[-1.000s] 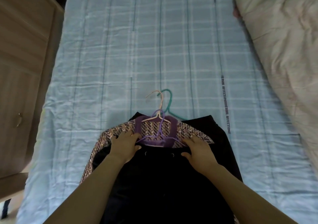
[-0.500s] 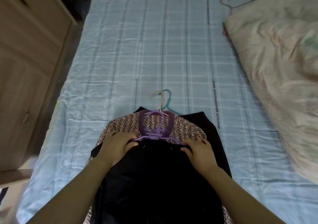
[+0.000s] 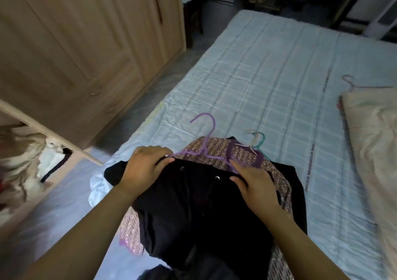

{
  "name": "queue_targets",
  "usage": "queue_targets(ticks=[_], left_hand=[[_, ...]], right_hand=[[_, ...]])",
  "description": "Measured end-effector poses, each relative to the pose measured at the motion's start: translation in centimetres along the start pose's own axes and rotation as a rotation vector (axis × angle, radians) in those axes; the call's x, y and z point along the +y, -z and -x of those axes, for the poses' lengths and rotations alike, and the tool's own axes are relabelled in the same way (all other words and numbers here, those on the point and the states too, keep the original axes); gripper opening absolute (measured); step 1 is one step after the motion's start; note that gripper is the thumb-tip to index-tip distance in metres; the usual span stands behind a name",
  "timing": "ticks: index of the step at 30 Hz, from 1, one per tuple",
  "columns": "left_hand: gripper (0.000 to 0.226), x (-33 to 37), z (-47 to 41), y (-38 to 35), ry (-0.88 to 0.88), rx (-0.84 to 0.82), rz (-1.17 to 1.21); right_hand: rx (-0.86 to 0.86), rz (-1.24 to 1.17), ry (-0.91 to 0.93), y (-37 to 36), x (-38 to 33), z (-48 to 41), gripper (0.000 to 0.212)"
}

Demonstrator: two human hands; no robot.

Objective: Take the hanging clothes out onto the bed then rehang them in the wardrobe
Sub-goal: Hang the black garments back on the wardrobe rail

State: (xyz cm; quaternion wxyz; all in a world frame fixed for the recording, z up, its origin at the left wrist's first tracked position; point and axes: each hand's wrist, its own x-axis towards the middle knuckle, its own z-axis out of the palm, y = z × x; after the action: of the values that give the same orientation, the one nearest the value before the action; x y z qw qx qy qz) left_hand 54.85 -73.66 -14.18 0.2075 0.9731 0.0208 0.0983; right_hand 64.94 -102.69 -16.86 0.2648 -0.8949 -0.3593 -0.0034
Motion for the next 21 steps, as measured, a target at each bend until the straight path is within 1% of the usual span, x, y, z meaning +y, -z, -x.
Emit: queue_targets(ticks=[4, 6, 9, 12, 15, 17, 21], left_hand=[[0.031, -2.3, 6.4, 4.0, 0.118, 0.116, 0.029], [0.029, -4.1, 9.7, 6.4, 0.172, 0.180, 0.056], [0.028, -7.7, 14.8, 11.6, 0.259, 0.296, 0.061], [0.029, -11.4, 20.9, 17.1, 0.320, 0.402, 0.049], [0.025, -15.1, 27.0, 22.3, 0.370, 0.525, 0.012], [0.026, -17.4, 30.7, 25.6, 0.394, 0.598, -0.063], [0.030, -21.6, 36.9, 30.6, 0.449, 0.695, -0.199]], right_hand=[[-0.008, 0.019, 0.139, -0.9, -6.7, -0.8, 0.041], [0.029, 0.016, 0.203, -1.8, -10.8, -1.5, 0.038], [0.123, 0.021, 0.333, -3.7, -18.4, -3.3, 0.033], [0.162, 0.011, 0.471, -6.1, -26.9, -4.7, 0.034], [0.149, -0.053, 0.574, -8.5, -35.2, -5.5, 0.036], [0.109, -0.092, 0.646, -10.1, -40.4, -6.1, 0.039], [0.024, -0.164, 0.766, -13.0, -48.9, -7.1, 0.042]])
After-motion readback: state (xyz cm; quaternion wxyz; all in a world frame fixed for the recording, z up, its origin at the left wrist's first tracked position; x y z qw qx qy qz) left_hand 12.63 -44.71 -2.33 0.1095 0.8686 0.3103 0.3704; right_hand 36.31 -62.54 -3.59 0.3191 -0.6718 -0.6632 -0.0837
